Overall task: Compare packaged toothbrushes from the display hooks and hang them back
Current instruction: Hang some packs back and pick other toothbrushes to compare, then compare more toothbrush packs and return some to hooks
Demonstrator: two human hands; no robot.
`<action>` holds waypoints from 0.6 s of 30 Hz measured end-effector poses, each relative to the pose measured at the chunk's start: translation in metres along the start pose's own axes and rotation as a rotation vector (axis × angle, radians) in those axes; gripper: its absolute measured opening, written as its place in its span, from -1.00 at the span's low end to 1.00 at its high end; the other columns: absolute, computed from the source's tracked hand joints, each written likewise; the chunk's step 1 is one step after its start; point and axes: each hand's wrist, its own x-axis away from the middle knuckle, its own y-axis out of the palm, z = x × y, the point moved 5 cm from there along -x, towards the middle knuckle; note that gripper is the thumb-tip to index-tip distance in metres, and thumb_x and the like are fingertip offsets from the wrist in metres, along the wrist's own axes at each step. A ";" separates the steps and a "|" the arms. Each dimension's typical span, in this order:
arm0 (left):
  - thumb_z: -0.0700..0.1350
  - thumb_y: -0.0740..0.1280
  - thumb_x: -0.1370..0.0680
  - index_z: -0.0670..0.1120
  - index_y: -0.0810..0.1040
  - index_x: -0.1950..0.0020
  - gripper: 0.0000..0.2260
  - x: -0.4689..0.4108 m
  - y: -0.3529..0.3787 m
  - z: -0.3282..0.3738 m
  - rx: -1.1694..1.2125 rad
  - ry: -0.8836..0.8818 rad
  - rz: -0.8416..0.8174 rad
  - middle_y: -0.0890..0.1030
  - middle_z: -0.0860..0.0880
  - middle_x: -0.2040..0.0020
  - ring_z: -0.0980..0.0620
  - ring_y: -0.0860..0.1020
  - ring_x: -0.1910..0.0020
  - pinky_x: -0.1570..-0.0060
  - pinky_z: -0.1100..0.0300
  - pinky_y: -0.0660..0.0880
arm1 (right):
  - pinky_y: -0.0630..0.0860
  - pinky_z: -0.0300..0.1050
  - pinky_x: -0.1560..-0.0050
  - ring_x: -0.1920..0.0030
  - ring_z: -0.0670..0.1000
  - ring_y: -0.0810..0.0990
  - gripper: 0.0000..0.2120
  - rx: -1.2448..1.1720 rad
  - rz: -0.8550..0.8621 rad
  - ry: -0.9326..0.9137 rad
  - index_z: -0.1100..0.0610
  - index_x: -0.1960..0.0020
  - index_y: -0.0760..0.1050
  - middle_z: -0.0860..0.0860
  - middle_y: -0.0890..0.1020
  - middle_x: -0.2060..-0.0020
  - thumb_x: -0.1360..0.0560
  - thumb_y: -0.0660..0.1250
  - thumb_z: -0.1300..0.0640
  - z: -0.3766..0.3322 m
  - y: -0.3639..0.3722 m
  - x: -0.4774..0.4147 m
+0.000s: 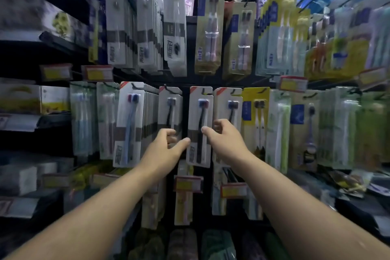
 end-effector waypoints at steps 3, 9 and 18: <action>0.39 0.40 -0.41 0.05 0.29 -0.55 -0.18 -0.037 0.016 -0.007 0.145 0.016 -0.035 0.48 0.07 -0.46 0.07 0.46 -0.42 -0.44 -0.04 0.42 | 0.48 0.09 -0.38 -0.39 0.09 0.49 -0.36 -0.029 -0.018 0.052 0.08 -0.58 0.25 0.07 0.49 -0.43 -0.60 0.35 -0.12 0.007 0.016 -0.035; 0.49 0.37 -0.21 0.13 0.12 -0.65 0.09 -0.092 0.054 -0.027 0.338 -0.059 -0.106 0.27 0.01 -0.63 -0.05 0.36 -0.53 -0.50 -0.12 0.35 | 0.38 0.12 -0.47 -0.46 0.15 0.45 -0.16 -0.198 -0.126 0.218 0.04 -0.62 0.19 0.08 0.43 -0.50 -0.50 0.31 -0.37 0.038 0.038 -0.076; 0.46 0.52 -0.27 0.29 0.14 -0.62 0.01 -0.115 0.075 -0.026 0.546 0.005 -0.295 0.44 0.03 -0.53 0.00 0.50 -0.43 -0.45 -0.13 0.43 | 0.40 0.28 -0.44 -0.46 0.17 0.43 0.35 -0.451 -0.153 0.207 -0.14 -0.61 0.19 0.04 0.41 -0.50 0.06 0.46 -0.65 0.056 0.053 -0.100</action>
